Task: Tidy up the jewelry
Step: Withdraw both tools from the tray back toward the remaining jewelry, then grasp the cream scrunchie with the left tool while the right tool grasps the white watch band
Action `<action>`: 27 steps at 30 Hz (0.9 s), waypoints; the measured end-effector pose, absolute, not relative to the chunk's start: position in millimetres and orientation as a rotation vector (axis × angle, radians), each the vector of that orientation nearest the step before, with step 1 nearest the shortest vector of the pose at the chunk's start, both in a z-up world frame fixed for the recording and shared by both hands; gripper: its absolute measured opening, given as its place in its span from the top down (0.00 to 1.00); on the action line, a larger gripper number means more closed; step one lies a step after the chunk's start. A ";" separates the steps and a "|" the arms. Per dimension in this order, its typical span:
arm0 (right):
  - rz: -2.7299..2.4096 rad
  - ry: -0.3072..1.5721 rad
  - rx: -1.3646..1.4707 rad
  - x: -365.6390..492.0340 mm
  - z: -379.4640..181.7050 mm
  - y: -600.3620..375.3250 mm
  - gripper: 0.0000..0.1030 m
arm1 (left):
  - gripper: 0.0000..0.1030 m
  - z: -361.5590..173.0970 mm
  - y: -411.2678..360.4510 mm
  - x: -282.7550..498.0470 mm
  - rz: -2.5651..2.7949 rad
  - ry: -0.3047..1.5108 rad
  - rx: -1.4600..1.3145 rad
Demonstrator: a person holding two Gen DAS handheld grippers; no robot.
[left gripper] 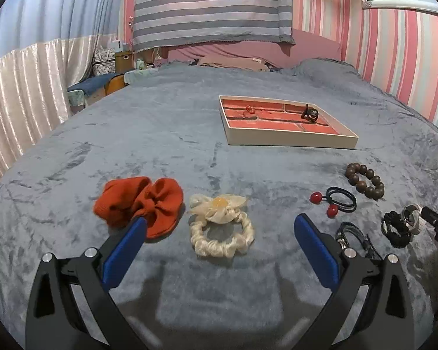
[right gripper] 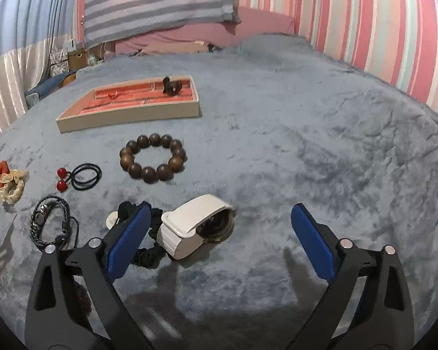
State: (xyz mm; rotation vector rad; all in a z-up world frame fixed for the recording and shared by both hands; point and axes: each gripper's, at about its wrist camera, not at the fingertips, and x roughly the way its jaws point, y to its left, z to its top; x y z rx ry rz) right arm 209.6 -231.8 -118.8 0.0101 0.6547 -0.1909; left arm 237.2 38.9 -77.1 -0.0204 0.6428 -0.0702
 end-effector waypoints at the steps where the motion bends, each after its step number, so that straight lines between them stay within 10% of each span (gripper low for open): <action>1: -0.195 0.661 0.007 212.0 -121.2 -231.0 0.11 | 0.04 -79.7 37.6 241.9 -0.069 0.651 -0.013; 10: -0.184 0.708 0.033 225.0 -132.8 -233.1 0.23 | 0.05 -97.2 36.1 269.2 -0.098 0.714 -0.017; 19: -0.117 0.713 0.068 225.3 -132.3 -232.8 0.56 | 0.06 -110.4 32.0 279.4 -0.131 0.758 -0.007; 27: -0.099 0.715 0.094 224.7 -132.3 -234.6 0.62 | 0.32 -121.2 34.1 290.6 -0.144 0.821 -0.037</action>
